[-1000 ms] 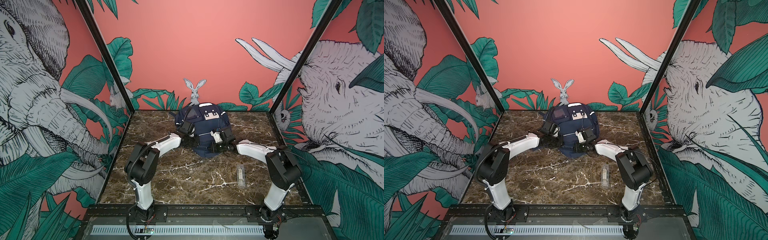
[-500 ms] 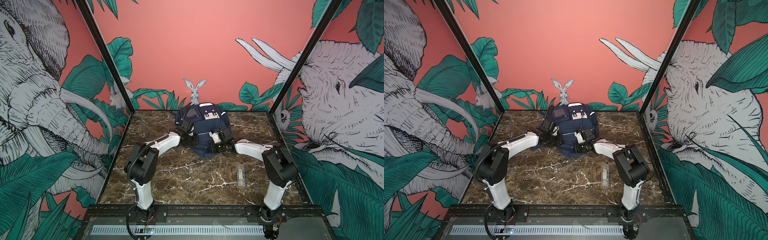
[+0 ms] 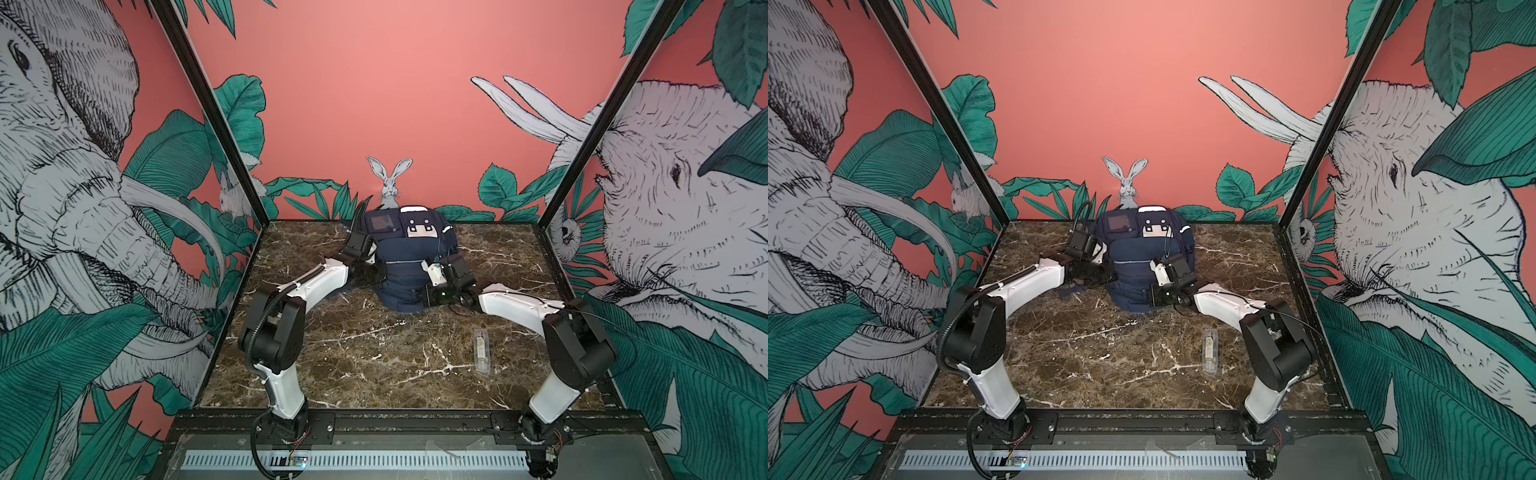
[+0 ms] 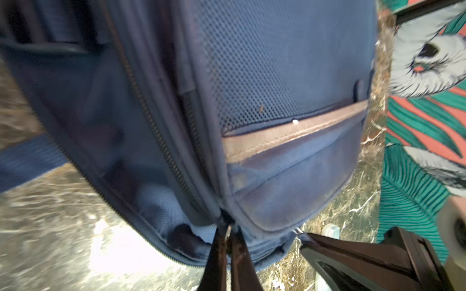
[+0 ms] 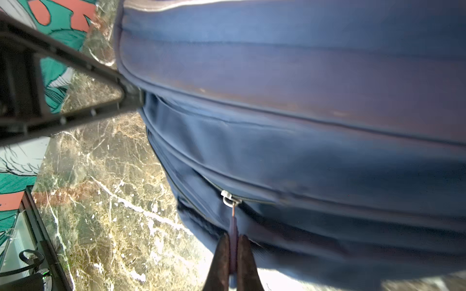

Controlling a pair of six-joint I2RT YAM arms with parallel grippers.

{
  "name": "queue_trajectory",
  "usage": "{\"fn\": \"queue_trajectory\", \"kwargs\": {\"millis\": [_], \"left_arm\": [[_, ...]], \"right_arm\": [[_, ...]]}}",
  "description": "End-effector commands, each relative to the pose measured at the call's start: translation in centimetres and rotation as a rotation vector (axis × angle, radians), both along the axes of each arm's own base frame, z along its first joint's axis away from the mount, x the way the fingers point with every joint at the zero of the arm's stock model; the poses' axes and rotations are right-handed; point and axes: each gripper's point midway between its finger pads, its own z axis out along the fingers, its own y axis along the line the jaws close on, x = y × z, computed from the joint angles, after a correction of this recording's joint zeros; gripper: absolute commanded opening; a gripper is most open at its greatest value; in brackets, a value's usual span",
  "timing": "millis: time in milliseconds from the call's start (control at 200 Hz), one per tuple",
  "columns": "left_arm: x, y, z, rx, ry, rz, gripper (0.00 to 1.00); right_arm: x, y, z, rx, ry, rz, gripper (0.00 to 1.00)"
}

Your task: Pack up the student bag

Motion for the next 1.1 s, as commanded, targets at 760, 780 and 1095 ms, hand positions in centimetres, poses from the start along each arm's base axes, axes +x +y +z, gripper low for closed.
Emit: {"fn": "queue_trajectory", "kwargs": {"millis": [760,780,1095], "left_arm": [[8.1,2.1,3.0,-0.088,-0.101,0.117,0.13],[8.3,2.0,3.2,-0.087,-0.102,0.112,0.17],[4.3,3.9,3.3,0.004,-0.083,0.075,0.51]], "right_arm": [[-5.8,1.4,-1.3,0.02,0.074,0.089,0.0],[-5.9,1.9,-1.8,0.018,0.086,0.096,0.0],[-5.4,5.9,-0.2,0.074,0.069,0.156,0.0]]}}
